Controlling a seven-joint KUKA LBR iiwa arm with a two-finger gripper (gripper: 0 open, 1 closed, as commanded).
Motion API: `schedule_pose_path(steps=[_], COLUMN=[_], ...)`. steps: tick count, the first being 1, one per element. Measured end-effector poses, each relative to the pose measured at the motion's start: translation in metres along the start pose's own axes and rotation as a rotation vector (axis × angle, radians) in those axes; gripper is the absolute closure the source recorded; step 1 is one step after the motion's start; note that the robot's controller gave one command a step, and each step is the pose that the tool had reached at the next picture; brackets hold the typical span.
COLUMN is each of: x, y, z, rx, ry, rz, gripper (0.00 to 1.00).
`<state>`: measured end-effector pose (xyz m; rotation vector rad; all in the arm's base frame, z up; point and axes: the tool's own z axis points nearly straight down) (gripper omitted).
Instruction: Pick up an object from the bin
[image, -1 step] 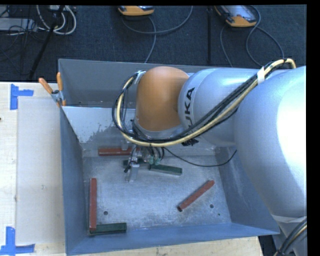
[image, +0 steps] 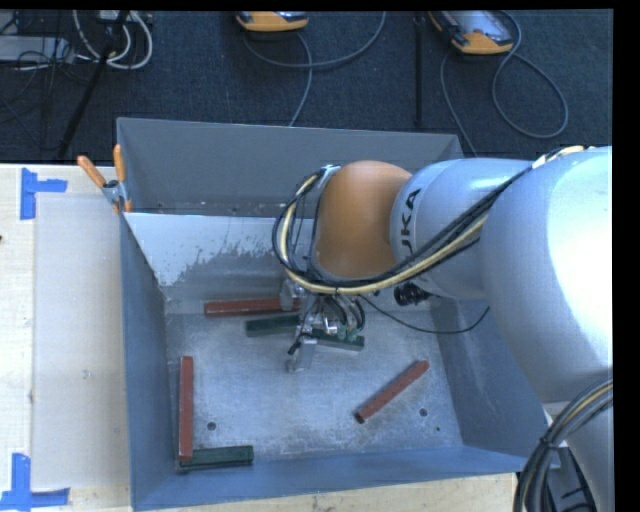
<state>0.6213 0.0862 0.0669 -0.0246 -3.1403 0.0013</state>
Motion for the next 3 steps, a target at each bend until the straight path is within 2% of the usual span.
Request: schedule_pose_path(steps=[1,2,3], x=[-0.002,0.067,0.057], y=[0.004,0.022,0.021], z=[-0.005,-0.04,-0.176], rx=[-0.002,-0.001,-0.001], ry=[-0.007,0.001,-0.011], rz=[-0.003,-0.285,-0.338], gripper=[1.0,1.0,1.0])
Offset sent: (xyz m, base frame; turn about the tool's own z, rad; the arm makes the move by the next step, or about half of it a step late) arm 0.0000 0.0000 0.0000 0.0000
